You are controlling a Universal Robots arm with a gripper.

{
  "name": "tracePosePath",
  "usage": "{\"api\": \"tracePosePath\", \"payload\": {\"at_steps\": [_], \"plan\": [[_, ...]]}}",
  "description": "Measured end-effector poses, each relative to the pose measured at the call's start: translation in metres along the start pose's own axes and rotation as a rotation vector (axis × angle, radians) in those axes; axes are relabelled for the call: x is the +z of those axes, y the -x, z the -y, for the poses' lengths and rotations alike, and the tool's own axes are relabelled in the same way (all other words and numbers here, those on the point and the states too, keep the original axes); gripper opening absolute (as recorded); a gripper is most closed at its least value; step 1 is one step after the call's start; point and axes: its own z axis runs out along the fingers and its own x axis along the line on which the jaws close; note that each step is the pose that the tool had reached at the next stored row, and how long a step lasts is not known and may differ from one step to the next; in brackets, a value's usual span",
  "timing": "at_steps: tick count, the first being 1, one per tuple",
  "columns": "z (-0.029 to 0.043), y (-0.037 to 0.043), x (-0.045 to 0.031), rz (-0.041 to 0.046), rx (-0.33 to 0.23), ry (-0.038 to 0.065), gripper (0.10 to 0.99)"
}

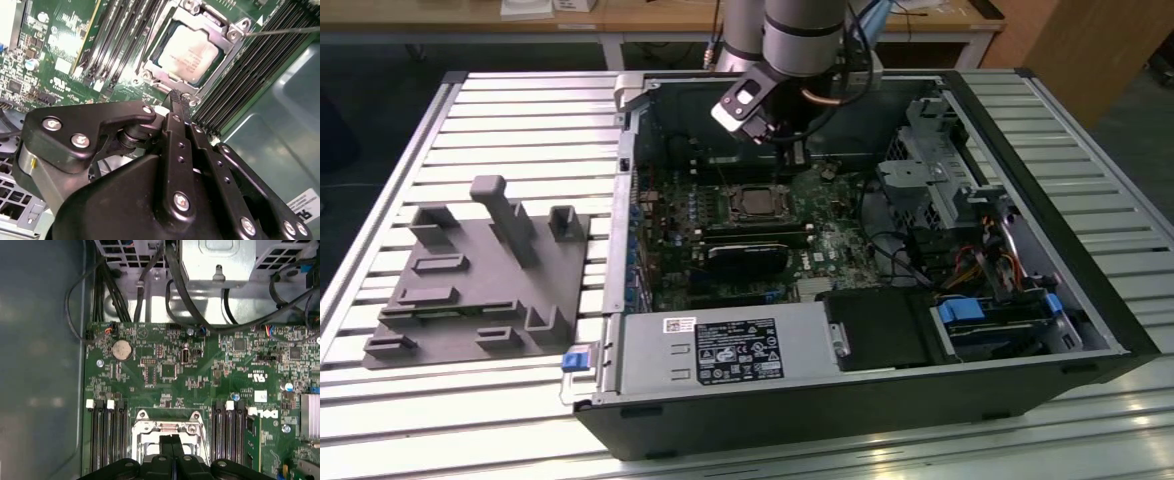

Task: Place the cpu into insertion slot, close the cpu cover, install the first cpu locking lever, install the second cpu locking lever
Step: 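Close the cpu cover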

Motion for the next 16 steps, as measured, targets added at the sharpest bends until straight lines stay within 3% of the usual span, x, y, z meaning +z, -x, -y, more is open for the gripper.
{"api": "tracePosePath", "payload": {"at_steps": [16], "plan": [[0.0179, 0.0002, 0.0028, 0.0000, 0.000, 0.000, 0.106]]}}
